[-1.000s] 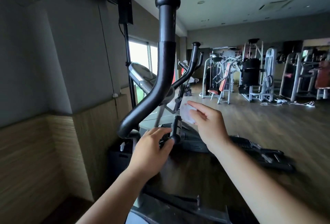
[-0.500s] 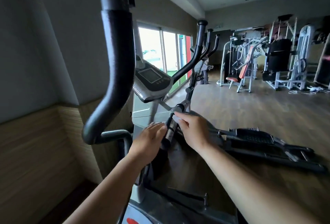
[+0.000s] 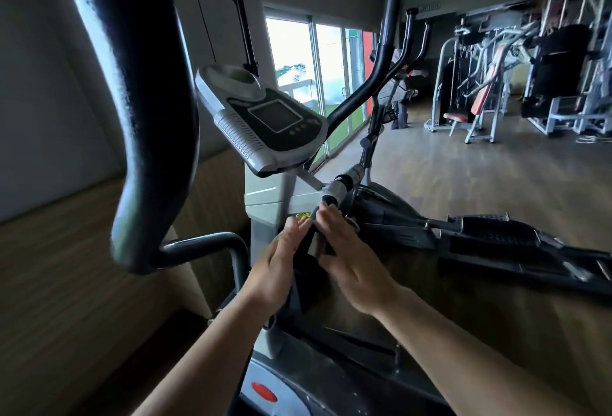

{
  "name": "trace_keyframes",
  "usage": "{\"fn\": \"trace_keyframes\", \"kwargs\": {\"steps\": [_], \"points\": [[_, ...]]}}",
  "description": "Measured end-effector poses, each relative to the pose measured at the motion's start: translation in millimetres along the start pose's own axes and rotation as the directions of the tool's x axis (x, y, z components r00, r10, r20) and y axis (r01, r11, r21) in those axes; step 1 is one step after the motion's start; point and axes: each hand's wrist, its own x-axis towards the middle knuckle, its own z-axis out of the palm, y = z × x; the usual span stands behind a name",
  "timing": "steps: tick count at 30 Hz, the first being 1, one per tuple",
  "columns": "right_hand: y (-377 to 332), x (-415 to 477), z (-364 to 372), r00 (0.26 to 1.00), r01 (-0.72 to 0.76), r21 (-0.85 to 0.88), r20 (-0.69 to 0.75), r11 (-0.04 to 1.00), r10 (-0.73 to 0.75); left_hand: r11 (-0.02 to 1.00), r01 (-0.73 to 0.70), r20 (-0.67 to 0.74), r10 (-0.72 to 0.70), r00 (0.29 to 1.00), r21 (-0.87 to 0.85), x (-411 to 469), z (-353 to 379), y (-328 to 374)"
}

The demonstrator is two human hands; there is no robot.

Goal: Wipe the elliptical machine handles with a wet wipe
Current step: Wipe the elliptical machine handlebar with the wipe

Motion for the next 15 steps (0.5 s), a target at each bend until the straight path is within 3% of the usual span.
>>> {"fn": "trace_keyframes", "kwargs": {"steps": [3, 5, 7, 9, 13, 15], "points": [[-13, -39, 23, 0.992, 0.128, 0.007, 0.024, 0.992, -0.128, 1.0, -0.002, 0.012, 0.002, 1.0, -0.005, 2, -2, -3], [-3, -26, 21, 0.992, 0.12, 0.06, -0.052, 0.991, -0.117, 1.0, 0.011, 0.031, -0.011, 0.999, -0.011, 3, -4, -4], [-1, -8, 24, 0.983, -0.034, 0.191, -0.172, 0.981, 0.067, 0.999, 0.013, 0.044, -0.011, 0.999, -0.03, 3, -3, -4], [-18, -13, 45, 0.943, -0.111, 0.409, -0.245, 0.906, 0.226, 0.999, 0.009, 0.033, -0.008, 0.999, -0.032, 4, -3, -5], [-58, -34, 85, 0.859, -0.069, 0.728, -0.305, 0.683, 0.412, 0.998, 0.028, 0.017, -0.027, 0.999, -0.049, 1, 0, -2], [-46, -16, 78, 0.789, -0.09, 0.712, -0.376, 0.696, 0.487, 0.998, 0.021, 0.014, -0.021, 1.0, -0.058, 1, 2, -1]]}}
